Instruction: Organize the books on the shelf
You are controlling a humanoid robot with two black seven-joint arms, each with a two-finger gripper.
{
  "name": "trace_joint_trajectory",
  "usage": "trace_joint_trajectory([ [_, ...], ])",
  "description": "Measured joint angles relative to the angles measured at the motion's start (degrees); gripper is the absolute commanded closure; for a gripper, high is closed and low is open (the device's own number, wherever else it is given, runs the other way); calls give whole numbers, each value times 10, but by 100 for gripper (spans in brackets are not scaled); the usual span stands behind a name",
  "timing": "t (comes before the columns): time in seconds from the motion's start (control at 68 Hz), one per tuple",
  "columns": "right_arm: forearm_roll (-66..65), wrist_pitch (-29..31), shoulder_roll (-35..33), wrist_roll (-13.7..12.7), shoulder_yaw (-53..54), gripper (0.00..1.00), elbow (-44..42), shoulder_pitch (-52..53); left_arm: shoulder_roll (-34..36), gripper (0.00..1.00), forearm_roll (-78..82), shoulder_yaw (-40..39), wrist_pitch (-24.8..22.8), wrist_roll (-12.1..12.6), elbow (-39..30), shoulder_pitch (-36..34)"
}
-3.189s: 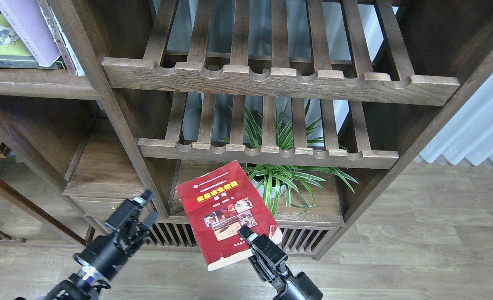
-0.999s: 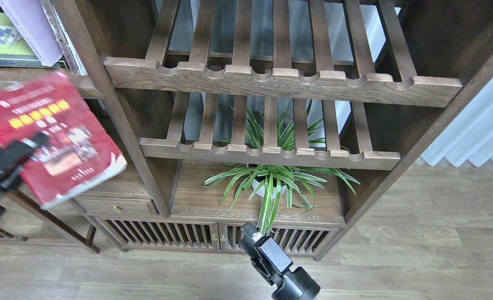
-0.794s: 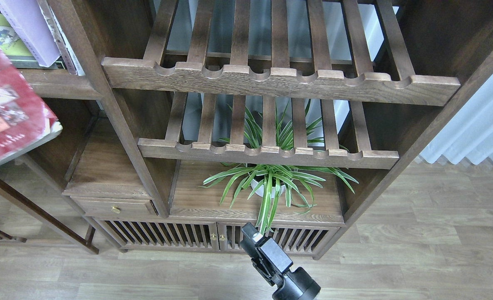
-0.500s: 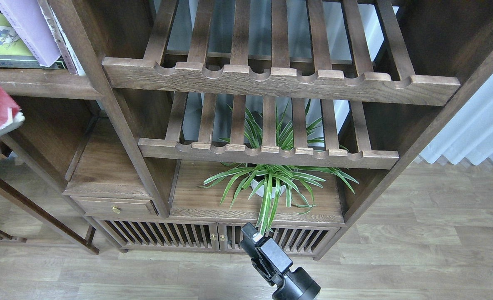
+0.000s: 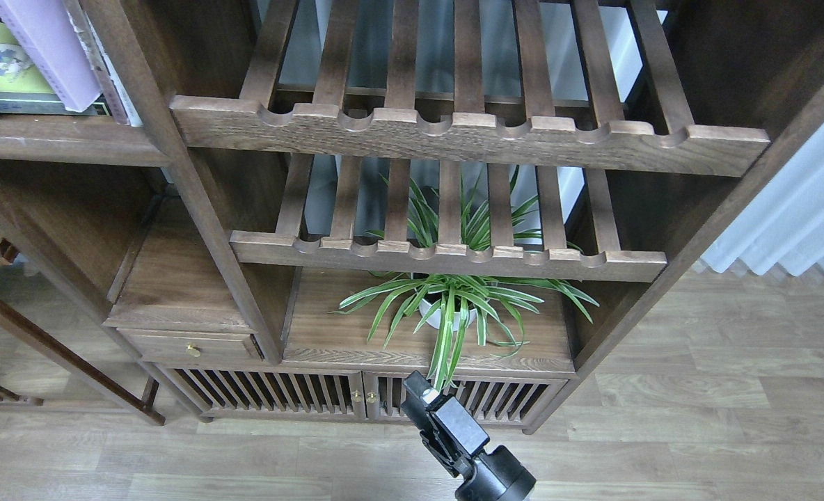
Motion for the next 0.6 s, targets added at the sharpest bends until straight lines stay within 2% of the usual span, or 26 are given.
trace_joint_trajectory([
  [0.265, 0, 0, 0, 0, -1, 0, 0, 0, -25, 96, 119, 7, 0, 17, 18, -102],
  [0.309, 0, 0, 0, 0, -1, 0, 0, 0, -38, 96, 151, 25, 0, 22, 33, -142],
  [0.456, 0, 0, 0, 0, -1, 0, 0, 0, -62, 96, 201, 59, 0, 32, 69, -213],
  [0.603, 1, 0, 0, 0, 0, 0, 0, 0, -85, 96, 233, 85, 0, 37, 99, -264],
])
